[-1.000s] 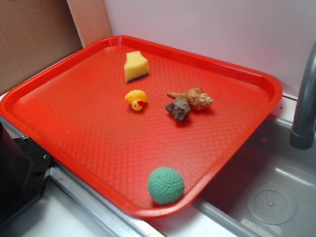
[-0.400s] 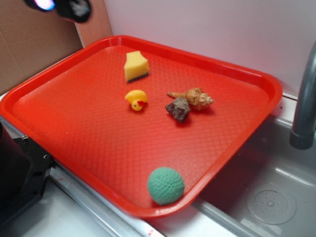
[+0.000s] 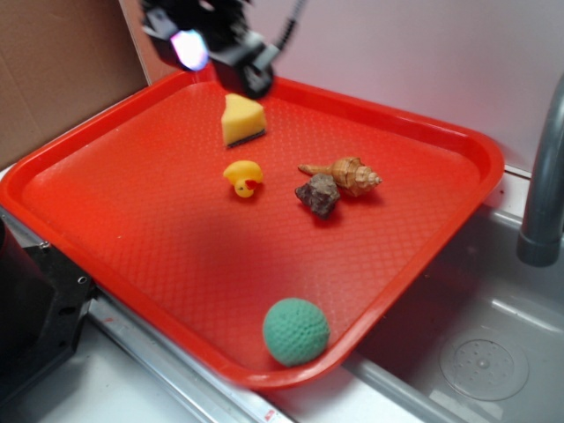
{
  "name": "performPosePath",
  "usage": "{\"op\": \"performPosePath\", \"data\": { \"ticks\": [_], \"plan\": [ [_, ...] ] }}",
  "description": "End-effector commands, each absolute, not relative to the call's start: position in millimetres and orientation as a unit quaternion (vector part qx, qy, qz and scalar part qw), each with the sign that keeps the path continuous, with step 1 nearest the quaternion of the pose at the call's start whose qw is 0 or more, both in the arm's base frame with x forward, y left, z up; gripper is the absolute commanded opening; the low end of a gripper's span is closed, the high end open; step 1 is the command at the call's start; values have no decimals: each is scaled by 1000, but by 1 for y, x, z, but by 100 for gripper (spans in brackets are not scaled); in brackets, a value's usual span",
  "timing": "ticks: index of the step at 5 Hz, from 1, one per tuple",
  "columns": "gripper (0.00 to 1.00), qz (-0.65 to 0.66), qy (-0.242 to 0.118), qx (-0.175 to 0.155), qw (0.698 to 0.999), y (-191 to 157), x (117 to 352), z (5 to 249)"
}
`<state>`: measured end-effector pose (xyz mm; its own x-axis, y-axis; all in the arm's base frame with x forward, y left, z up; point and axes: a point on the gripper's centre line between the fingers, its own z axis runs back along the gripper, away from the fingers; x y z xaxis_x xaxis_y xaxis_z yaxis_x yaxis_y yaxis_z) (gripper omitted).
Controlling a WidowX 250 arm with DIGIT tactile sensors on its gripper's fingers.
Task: Grab the rock.
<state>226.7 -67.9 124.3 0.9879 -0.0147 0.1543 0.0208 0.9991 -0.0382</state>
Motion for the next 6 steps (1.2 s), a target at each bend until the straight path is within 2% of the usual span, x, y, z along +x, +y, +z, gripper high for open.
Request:
{"op": "performPosePath", "data": {
  "ticks": [1, 3, 4, 5, 6],
  "plan": [
    [100, -66, -53, -8, 996, -105, 252, 83],
    [100, -94, -10, -12, 995, -114, 263, 40],
    [96, -87, 6, -2, 996, -111, 270, 27],
    [0, -80, 5, 1, 997, -108, 271, 29],
    [0, -64, 6, 14, 998, -92, 267, 44]
  ]
}}
